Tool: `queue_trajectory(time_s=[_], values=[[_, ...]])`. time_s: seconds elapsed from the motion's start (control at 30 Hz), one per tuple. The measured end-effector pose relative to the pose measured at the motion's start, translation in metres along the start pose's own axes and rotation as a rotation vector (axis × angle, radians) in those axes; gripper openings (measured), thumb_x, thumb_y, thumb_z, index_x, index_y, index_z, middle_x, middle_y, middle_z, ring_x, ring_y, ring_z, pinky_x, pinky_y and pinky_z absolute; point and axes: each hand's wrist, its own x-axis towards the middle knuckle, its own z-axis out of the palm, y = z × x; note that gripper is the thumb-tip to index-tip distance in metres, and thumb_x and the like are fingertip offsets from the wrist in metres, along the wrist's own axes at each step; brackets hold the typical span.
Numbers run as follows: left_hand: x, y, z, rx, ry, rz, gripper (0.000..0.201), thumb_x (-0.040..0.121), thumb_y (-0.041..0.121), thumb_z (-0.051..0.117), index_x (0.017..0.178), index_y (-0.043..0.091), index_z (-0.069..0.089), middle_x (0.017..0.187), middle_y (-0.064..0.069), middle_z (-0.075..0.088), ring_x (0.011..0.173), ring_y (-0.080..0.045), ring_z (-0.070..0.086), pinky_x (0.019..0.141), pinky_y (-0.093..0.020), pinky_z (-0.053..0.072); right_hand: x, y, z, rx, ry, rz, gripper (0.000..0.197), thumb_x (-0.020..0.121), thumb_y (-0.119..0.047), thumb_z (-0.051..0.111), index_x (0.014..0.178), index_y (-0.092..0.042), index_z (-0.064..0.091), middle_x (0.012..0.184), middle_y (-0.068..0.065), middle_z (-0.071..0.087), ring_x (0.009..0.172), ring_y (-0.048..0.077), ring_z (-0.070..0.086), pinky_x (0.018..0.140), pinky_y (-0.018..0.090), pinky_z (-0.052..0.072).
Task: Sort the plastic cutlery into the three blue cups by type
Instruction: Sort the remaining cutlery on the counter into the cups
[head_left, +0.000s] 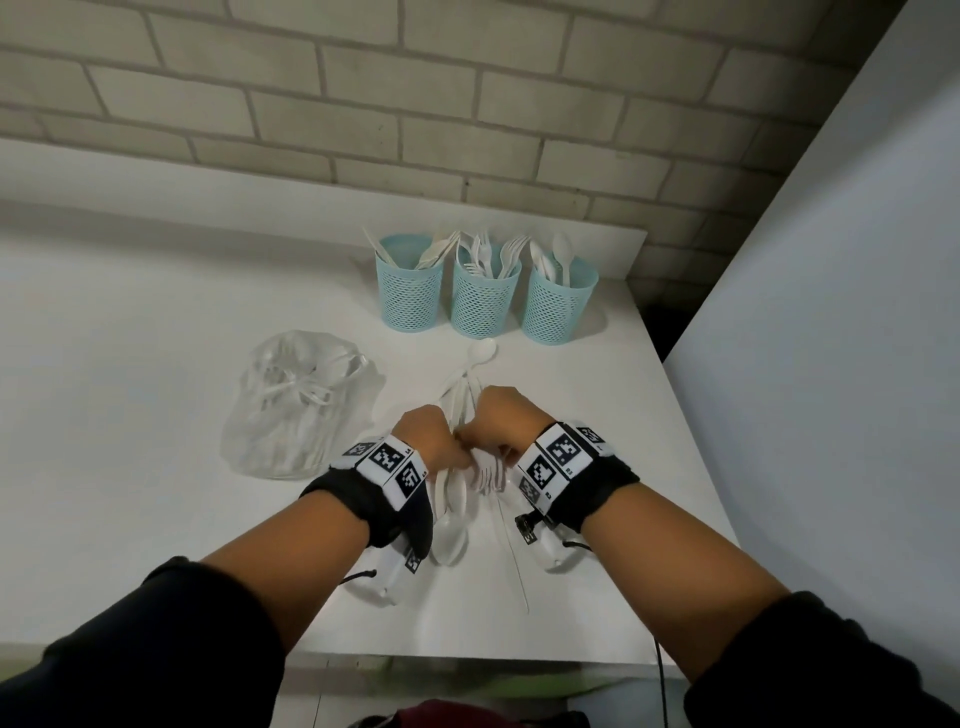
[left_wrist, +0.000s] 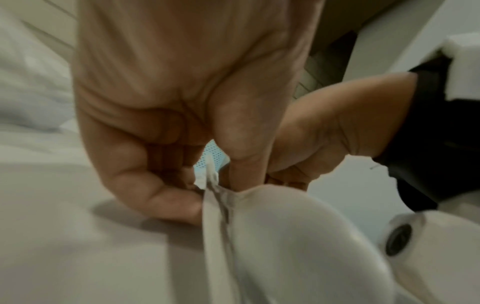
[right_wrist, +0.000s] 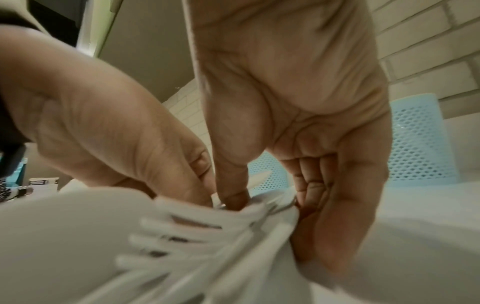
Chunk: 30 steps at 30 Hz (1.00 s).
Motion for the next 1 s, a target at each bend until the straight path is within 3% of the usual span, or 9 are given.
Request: queue_trajectory(time_s=[0.1, 0.17, 0.3, 0.43, 0.57, 0.63, 0.77, 0.9, 1.0], values=[[0.002, -0.002, 0.0, -0.038, -0.045, -0.031, 0.041, 0.076, 0.029, 0.072, 0.053, 0.013, 0.041, 0.023, 0.004, 0.039, 0.042, -0.01, 0.042, 0.04, -0.017, 0.03, 0.001, 0.004, -0.004, 0.061, -0.012, 0.007, 0.026, 0.083, -0.021, 0.062, 0.065, -0.01, 0.046, 0.068, 0.006, 0.053, 0.075, 0.023, 0.057, 0.054, 0.024, 0.045], [0.001, -0.002, 0.001, -0.02, -0.041, -0.006, 0.049, 0.076, 0.029, 0.074, 0.049, 0.013, 0.037, 0.021, 0.004, 0.035, 0.042, -0.01, 0.038, 0.043, -0.018, 0.028, 0.001, 0.008, -0.01, 0.087, 0.004, 0.015, 0.025, 0.084, -0.018, 0.059, 0.065, -0.011, 0.045, 0.07, 0.007, 0.054, 0.072, 0.023, 0.056, 0.051, 0.023, 0.041], [0.0, 0.001, 0.001, 0.048, -0.013, 0.01, 0.044, 0.074, 0.027, 0.075, 0.057, 0.013, 0.038, 0.054, 0.002, 0.043, 0.065, -0.018, 0.053, 0.051, -0.018, 0.034, 0.005, 0.012, -0.022, 0.188, -0.005, 0.057, 0.02, 0.081, -0.008, 0.054, 0.063, -0.004, 0.05, 0.057, 0.012, 0.056, 0.048, 0.024, 0.055, 0.05, 0.026, 0.047], [-0.001, 0.003, 0.001, 0.036, 0.0, -0.013, 0.032, 0.077, 0.022, 0.069, 0.064, 0.013, 0.042, 0.064, 0.001, 0.044, 0.066, -0.016, 0.05, 0.048, -0.018, 0.033, 0.007, 0.014, -0.03, 0.298, 0.003, 0.054, 0.009, 0.08, 0.0, 0.055, 0.071, 0.001, 0.057, 0.082, 0.02, 0.071, 0.069, 0.033, 0.069, 0.066, 0.039, 0.059], [-0.001, -0.002, -0.005, -0.034, -0.003, -0.035, 0.018, 0.084, 0.021, 0.06, 0.081, 0.005, 0.055, 0.08, -0.005, 0.058, 0.085, -0.025, 0.06, 0.062, -0.021, 0.042, 0.011, 0.023, -0.033, 0.454, 0.014, 0.071, 0.012, 0.086, 0.002, 0.051, 0.075, -0.002, 0.053, 0.09, 0.018, 0.069, 0.067, 0.026, 0.064, 0.06, 0.035, 0.053], [0.003, -0.008, -0.013, -0.143, -0.044, -0.062, 0.021, 0.086, 0.019, 0.058, 0.07, 0.006, 0.053, 0.074, -0.009, 0.062, 0.073, -0.024, 0.061, 0.061, -0.024, 0.047, 0.011, 0.027, -0.037, 0.589, -0.008, 0.067, 0.008, 0.089, 0.001, 0.051, 0.083, -0.002, 0.054, 0.097, 0.02, 0.069, 0.072, 0.025, 0.064, 0.062, 0.033, 0.053], [0.005, -0.012, -0.038, -0.52, -0.133, -0.136, 0.024, 0.093, 0.015, 0.055, 0.072, 0.003, 0.059, 0.086, -0.009, 0.072, 0.093, -0.026, 0.064, 0.084, -0.036, 0.051, 0.01, 0.029, -0.049, 0.951, -0.101, 0.016, 0.017, 0.09, 0.001, 0.055, 0.106, 0.003, 0.059, 0.094, 0.014, 0.07, 0.084, 0.023, 0.068, 0.084, 0.037, 0.055], [0.006, -0.011, -0.06, -0.77, -0.142, -0.143, 0.012, 0.093, 0.013, 0.056, 0.085, 0.006, 0.062, 0.088, -0.008, 0.069, 0.087, -0.019, 0.064, 0.087, -0.034, 0.047, 0.01, 0.022, -0.055, 1.09, -0.212, -0.035, 0.013, 0.092, -0.001, 0.053, 0.102, 0.0, 0.059, 0.069, 0.003, 0.073, 0.064, 0.012, 0.071, 0.068, 0.026, 0.058], [0.009, -0.012, -0.065, -0.965, -0.13, -0.105, 0.022, 0.092, 0.008, 0.058, 0.112, 0.0, 0.06, 0.105, -0.018, 0.069, 0.106, -0.029, 0.064, 0.099, -0.041, 0.047, 0.008, 0.012, -0.058, 1.159, -0.216, -0.033, 0.008, 0.091, 0.0, 0.052, 0.095, -0.003, 0.059, 0.068, 0.004, 0.072, 0.062, 0.013, 0.07, 0.067, 0.029, 0.058]])
